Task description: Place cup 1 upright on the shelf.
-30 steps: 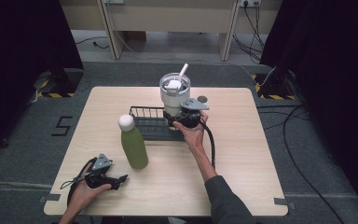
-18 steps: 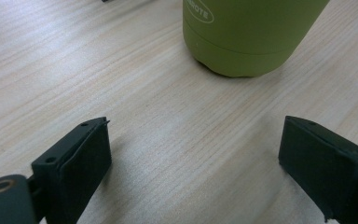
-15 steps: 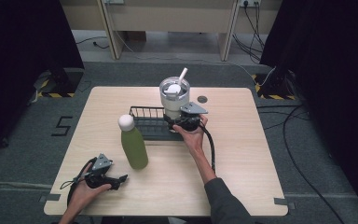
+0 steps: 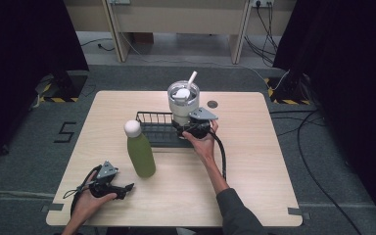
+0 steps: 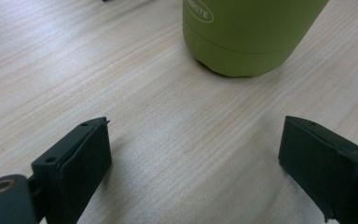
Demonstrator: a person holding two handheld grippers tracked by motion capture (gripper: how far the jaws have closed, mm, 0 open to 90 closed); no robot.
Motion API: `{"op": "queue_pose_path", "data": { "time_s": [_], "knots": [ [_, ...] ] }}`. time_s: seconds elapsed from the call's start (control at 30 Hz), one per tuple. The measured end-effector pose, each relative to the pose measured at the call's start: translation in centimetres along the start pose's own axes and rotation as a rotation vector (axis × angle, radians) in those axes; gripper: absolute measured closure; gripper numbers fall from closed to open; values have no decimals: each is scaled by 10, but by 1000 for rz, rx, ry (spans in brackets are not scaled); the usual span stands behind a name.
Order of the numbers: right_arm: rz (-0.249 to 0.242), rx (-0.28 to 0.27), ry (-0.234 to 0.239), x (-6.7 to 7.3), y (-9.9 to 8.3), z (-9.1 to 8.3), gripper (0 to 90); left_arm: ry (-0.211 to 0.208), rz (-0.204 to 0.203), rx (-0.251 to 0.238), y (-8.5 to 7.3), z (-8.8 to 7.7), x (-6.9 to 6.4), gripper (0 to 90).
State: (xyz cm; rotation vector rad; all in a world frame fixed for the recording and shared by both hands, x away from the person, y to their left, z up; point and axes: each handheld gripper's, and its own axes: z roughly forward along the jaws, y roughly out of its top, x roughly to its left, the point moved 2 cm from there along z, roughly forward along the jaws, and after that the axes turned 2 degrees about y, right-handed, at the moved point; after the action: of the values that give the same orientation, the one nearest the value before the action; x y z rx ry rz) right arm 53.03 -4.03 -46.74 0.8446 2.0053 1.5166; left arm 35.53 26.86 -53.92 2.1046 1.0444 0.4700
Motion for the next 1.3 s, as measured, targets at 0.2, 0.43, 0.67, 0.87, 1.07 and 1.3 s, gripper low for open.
{"op": "queue_pose_path", "data": {
  "time_s": [0.2,0.43,0.67,0.87,1.07,1.3],
  "knots": [
    [0,25,-20,2,2,-6,104,1,1,0,0,0,0,86],
    [-2,30,-21,2,2,-9,102,1,1,-1,0,0,0,86],
    [5,21,-10,1,-1,-12,102,1,1,-1,0,0,0,86],
    [7,14,3,0,-4,-16,101,1,1,-1,0,0,0,87],
    [9,13,-3,1,-7,-21,102,1,1,-1,0,0,0,87],
    [15,23,4,0,-12,-25,107,1,1,-1,0,0,0,86]
  ]
}}
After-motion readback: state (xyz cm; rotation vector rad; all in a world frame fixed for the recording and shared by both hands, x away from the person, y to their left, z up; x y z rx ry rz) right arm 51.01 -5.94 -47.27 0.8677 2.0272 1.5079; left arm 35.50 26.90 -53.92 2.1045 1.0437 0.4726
